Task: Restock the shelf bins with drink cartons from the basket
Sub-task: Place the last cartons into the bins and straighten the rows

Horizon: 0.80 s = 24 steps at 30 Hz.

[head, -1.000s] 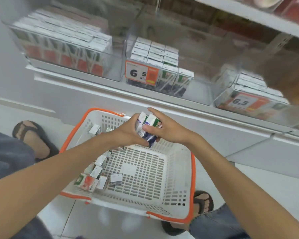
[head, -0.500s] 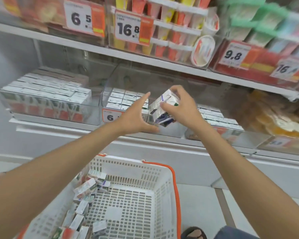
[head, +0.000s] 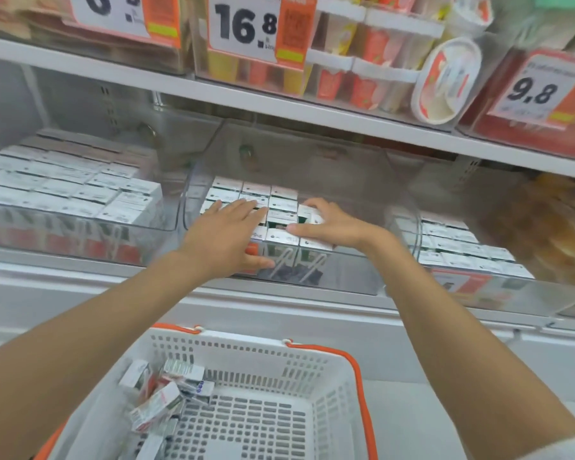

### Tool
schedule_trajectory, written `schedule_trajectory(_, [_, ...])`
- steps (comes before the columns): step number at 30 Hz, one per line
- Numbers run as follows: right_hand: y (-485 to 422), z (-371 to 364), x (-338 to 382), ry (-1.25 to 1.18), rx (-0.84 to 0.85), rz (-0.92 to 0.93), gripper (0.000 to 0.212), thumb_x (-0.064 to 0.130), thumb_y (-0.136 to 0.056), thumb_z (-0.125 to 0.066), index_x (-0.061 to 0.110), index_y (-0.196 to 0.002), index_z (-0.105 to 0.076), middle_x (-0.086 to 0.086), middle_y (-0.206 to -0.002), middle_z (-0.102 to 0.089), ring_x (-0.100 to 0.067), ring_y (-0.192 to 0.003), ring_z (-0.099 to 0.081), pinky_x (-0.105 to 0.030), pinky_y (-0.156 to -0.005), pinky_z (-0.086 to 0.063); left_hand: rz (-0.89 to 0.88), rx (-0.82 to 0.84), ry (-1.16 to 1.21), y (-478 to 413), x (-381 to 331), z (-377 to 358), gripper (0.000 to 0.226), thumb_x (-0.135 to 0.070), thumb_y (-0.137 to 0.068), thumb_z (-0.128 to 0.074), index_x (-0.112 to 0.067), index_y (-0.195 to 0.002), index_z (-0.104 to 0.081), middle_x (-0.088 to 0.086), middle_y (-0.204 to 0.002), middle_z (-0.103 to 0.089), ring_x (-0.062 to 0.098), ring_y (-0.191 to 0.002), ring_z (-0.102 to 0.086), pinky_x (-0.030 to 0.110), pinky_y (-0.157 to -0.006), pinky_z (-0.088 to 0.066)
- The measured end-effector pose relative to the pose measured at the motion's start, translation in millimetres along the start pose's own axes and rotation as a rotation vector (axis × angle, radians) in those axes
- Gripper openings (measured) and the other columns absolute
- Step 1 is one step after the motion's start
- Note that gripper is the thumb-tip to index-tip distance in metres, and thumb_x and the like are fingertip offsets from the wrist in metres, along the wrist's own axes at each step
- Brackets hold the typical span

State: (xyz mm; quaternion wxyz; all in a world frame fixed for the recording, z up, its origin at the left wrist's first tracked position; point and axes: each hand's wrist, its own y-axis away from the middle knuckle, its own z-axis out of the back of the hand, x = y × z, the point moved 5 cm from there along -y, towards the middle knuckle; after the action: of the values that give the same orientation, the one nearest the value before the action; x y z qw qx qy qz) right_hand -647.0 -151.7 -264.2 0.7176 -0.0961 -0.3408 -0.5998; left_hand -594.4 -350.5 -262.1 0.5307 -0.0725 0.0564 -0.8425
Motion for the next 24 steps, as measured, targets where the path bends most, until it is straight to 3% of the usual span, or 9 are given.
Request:
schedule_trajectory(2, [-2.7,-3.7,-1.2,-0.053,0.054,-0.025,0.113,0.088,-0.052,-0.062,0.038,-0.146,-0.026,0.006,-0.151,-0.030,-0.017,-0.128,-0.048,-0.029,-0.079,-0.052,-0.001,-0.022,0.003,0.1,-1.0,1.4,0.100,-0.079,-0.075,-0.045,-0.019,-0.152,-0.021,0.003,-0.158,-0.024,0.020,-0.146,-0.020,0.045,-0.119,-0.019])
schedule_trajectory(3, [-3.9,-4.4,-0.8,-0.018,0.058,-0.038,0.119,0.094,-0.050,-0.056,0.037,-0.148,-0.021,0.006,-0.155,-0.027,-0.018,-0.134,-0.042,-0.034,-0.090,-0.050,0.001,-0.024,0.007,0.6,-1.8,2.1,0.099,-0.079,-0.076,-0.046,-0.019,-0.151,-0.022,0.003,-0.158,-0.025,0.020,-0.146,-0.020,0.045,-0.119,-0.019])
schedule_trajectory(5, [-6.2,-6.9,0.9,0.098,0.048,-0.084,0.128,0.102,-0.046,-0.040,0.037,-0.152,-0.012,0.003,-0.163,-0.013,-0.021,-0.148,-0.018,-0.048,-0.115,-0.028,0.012,-0.015,0.015,1.4,-3.1,3.0,0.099,-0.078,-0.076,-0.047,-0.020,-0.152,-0.021,0.002,-0.159,-0.024,0.020,-0.147,-0.019,0.045,-0.119,-0.017])
schedule_trajectory(8, [-1.0,-10.1,4.3,0.142,0.008,-0.112,0.120,0.103,-0.052,-0.030,0.040,-0.152,-0.011,0.002,-0.164,0.000,-0.021,-0.151,-0.001,-0.054,-0.119,-0.011,0.022,0.024,0.030,1.8,-3.7,3.7,0.100,-0.077,-0.077,-0.048,-0.020,-0.153,-0.017,0.002,-0.161,-0.018,0.020,-0.148,-0.015,0.045,-0.120,-0.014])
schedule_trajectory(11, [5.7,-10.3,1.8,0.027,-0.056,-0.094,0.102,0.097,-0.062,-0.035,0.046,-0.149,-0.017,0.005,-0.163,0.007,-0.024,-0.151,-0.007,-0.051,-0.118,-0.013,0.026,0.050,0.037,2.5,-3.2,4.2,0.101,-0.077,-0.077,-0.049,-0.020,-0.153,-0.014,0.004,-0.162,-0.014,0.021,-0.149,-0.011,0.044,-0.121,-0.012])
schedule_trajectory(17, [6.6,-11.8,0.8,0.009,0.100,-0.094,0.120,0.098,-0.051,-0.051,0.048,-0.150,-0.007,0.008,-0.164,0.005,-0.018,-0.151,0.001,-0.055,-0.119,-0.016,0.040,0.050,0.033,0.6,-2.4,1.0,0.103,-0.080,-0.076,-0.044,-0.019,-0.153,-0.015,0.005,-0.162,-0.014,0.021,-0.149,-0.011,0.045,-0.121,-0.012])
schedule_trajectory(20, [4.9,-6.8,0.4,0.005,0.040,-0.030,0.113,0.095,-0.055,-0.045,0.042,-0.150,-0.014,0.008,-0.163,-0.004,-0.019,-0.149,-0.012,-0.045,-0.119,-0.020,0.036,0.042,0.039,0.6,-0.6,-1.1,0.103,-0.081,-0.076,-0.043,-0.019,-0.154,-0.014,0.004,-0.162,-0.014,0.021,-0.149,-0.011,0.044,-0.121,-0.011])
schedule_trajectory(22, [4.3,-9.8,-2.5,-0.021,0.099,-0.001,0.109,0.096,-0.056,-0.042,0.045,-0.148,-0.014,0.010,-0.162,-0.006,-0.018,-0.148,-0.016,-0.040,-0.117,-0.022,0.034,0.019,0.038,1.2,-0.5,-1.7,0.102,-0.080,-0.077,-0.041,-0.019,-0.153,-0.015,0.005,-0.161,-0.015,0.021,-0.149,-0.012,0.044,-0.120,-0.011])
schedule_trajectory(24, [5.4,-9.8,-8.0,-0.112,0.198,0.003,0.103,0.096,-0.058,-0.042,0.050,-0.146,-0.016,0.017,-0.160,-0.013,-0.014,-0.144,-0.024,-0.032,-0.105,-0.036,0.037,-0.008,0.027,1.5,-1.0,-2.3,0.101,-0.080,-0.077,-0.040,-0.019,-0.153,-0.015,0.004,-0.161,-0.016,0.021,-0.149,-0.013,0.043,-0.120,-0.012])
